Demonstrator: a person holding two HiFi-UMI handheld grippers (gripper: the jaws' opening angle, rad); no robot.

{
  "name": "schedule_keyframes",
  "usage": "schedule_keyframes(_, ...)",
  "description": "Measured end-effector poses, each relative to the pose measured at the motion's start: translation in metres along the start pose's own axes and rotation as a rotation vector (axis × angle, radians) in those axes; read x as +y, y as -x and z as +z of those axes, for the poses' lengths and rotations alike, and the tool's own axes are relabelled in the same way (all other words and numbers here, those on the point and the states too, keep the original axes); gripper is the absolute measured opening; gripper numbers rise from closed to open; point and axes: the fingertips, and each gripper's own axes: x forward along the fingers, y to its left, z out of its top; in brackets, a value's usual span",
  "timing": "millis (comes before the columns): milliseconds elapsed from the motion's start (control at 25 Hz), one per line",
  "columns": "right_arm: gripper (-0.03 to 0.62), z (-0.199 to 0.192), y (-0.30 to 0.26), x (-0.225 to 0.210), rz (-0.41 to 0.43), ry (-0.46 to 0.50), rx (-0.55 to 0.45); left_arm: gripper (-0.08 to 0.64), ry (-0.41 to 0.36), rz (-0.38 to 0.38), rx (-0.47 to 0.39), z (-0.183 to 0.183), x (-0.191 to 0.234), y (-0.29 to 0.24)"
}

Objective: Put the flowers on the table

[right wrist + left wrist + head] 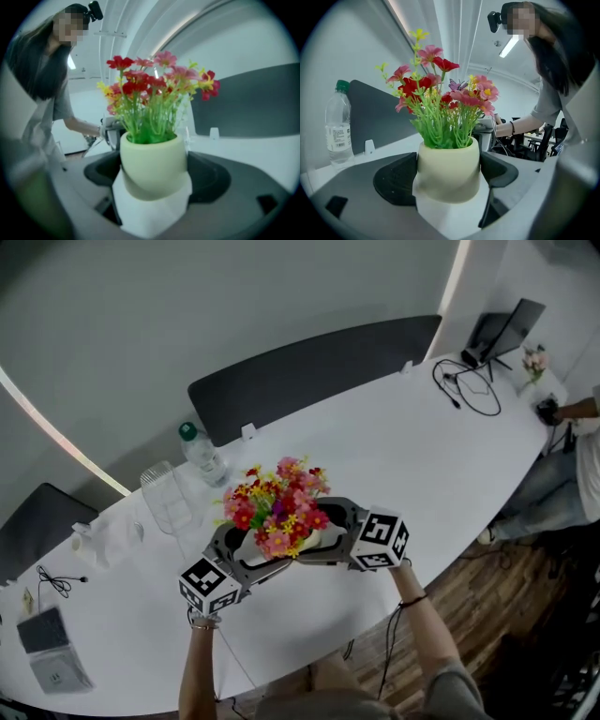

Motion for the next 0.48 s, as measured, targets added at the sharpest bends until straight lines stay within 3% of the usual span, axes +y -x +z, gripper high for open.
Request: schedule_keyframes(480, 0.445, -0.024, -0.011, -0.019, -0.03, 0.009, 0.057, 0.437, 0.011, 0.003, 0.026, -0.027, 0.016, -0.011)
